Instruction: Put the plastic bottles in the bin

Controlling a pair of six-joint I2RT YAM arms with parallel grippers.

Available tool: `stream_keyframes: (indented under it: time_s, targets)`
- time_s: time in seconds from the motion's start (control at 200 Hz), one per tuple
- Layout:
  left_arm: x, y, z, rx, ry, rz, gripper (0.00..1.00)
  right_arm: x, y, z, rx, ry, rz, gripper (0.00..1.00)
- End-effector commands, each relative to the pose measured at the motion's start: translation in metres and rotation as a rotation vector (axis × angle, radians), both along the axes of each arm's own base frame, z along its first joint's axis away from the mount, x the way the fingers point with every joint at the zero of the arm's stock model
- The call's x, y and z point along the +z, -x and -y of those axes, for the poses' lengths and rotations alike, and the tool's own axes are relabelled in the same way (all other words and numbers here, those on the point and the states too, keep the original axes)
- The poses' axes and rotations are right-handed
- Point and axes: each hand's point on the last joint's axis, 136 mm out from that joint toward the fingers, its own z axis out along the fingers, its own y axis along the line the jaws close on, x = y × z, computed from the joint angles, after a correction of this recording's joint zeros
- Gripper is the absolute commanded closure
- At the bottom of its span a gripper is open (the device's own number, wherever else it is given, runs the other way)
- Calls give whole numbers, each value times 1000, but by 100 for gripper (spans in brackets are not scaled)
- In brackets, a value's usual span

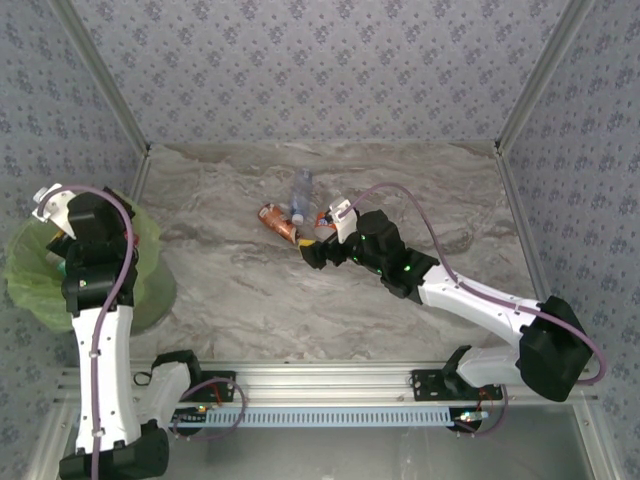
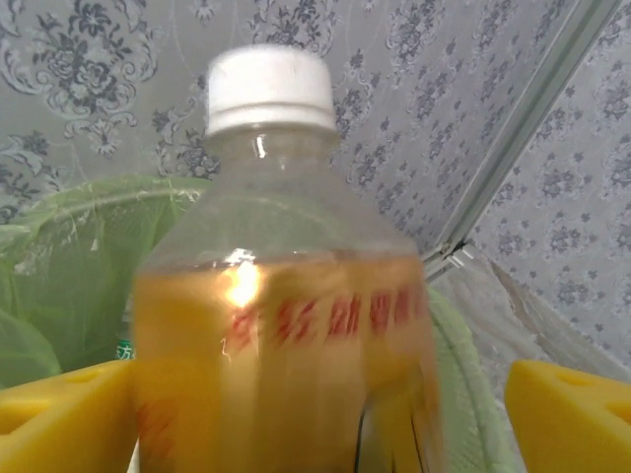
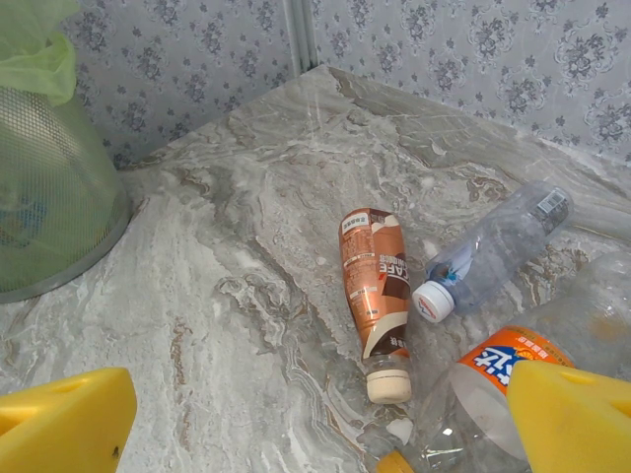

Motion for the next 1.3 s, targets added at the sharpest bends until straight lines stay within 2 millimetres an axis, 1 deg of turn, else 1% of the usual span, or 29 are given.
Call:
stream_keyframes:
  time_s: [0.0, 0.045, 0.055, 0.08, 0.245, 0.435, 0.585, 0.62, 0.725, 0.835, 0.894, 0.949, 1.074, 1.144, 1.259, 1.299]
  targets:
    - [20, 3, 5, -21, 32, 58, 1, 8, -2, 3, -25, 3, 22, 1]
    - [23, 4, 5, -20, 34, 69, 1, 8, -4, 4, -41, 2, 23, 1]
    - [20, 6, 5, -19, 36, 52, 1, 8, -5, 4, -44, 2, 23, 1]
    - [18, 4, 8, -37, 46, 48, 1, 8, -6, 6, -57, 2, 22, 1]
    - [22, 6, 12, -58, 59, 71, 1, 0, -21, 20, -169, -1, -8, 1]
    - [24, 4, 18, -101, 72, 85, 1, -13, -42, 45, -333, -38, -76, 1]
    - [23, -5, 33, -194, 102, 97, 1, -36, -55, 64, -461, -54, -161, 1]
    - [31, -9, 36, -222, 102, 130, 1, -42, -58, 68, -493, -53, -186, 1]
    - [35, -15, 48, -294, 121, 151, 1, -65, -61, 72, -556, -23, -265, 1]
    - [39, -21, 63, -383, 145, 177, 1, -86, -60, 73, -615, -25, -350, 1]
    - [41, -24, 70, -429, 157, 186, 1, -95, -60, 68, -627, -28, -381, 1]
    - [42, -26, 76, -464, 168, 194, 1, -103, -59, 64, -629, -11, -402, 1]
    - [43, -31, 89, -531, 208, 215, 1, -112, -62, 46, -606, -4, -456, 1]
    - [44, -35, 102, -606, 231, 231, 1, -116, -67, 38, -609, 14, -483, 1]
    - [46, -39, 128, -756, 273, 257, 1, -129, -79, 44, -701, 70, -516, 1]
    - [47, -39, 136, -805, 283, 263, 1, -130, -84, 42, -712, 77, -512, 1]
